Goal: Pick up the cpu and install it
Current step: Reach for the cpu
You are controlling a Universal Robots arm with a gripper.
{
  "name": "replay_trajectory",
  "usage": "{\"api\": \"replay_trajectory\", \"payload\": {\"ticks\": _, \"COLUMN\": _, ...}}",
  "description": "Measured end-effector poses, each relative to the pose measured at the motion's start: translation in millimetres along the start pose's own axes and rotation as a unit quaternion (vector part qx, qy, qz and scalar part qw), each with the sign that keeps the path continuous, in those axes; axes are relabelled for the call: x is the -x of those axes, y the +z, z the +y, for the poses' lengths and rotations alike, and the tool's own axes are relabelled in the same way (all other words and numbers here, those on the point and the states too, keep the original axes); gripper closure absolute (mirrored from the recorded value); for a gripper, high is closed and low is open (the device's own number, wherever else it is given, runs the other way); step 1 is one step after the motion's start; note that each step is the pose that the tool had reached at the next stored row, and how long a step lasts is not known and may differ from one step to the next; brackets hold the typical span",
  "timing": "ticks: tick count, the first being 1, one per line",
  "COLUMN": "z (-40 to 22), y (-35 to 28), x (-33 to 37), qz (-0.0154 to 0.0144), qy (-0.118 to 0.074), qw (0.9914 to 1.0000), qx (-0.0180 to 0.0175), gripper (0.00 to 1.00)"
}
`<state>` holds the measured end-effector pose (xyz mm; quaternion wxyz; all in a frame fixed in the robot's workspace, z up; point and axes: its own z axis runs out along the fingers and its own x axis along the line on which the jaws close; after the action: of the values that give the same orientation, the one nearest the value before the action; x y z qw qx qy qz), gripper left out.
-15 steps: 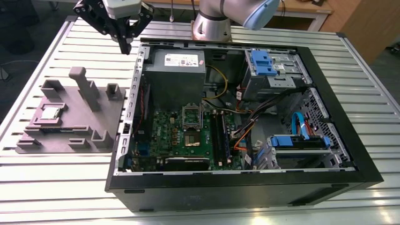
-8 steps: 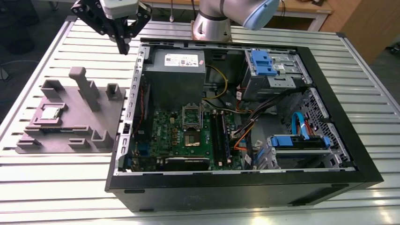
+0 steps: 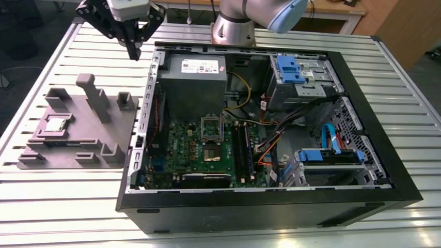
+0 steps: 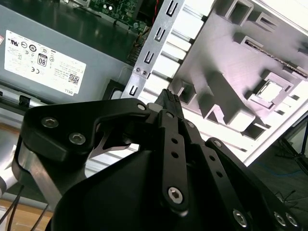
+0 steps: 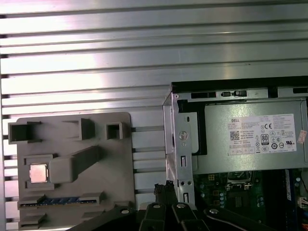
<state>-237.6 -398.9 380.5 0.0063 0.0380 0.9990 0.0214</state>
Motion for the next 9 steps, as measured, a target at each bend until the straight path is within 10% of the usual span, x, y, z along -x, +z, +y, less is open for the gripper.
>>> {"api": "replay_trajectory", "payload": {"ticks": 9, "z": -0.2, "y": 0.4, "x": -2.9, "qz": 0.0008, "qy": 0.0, "qw": 1.0, "qx": -0.0001, "gripper": 0.89}}
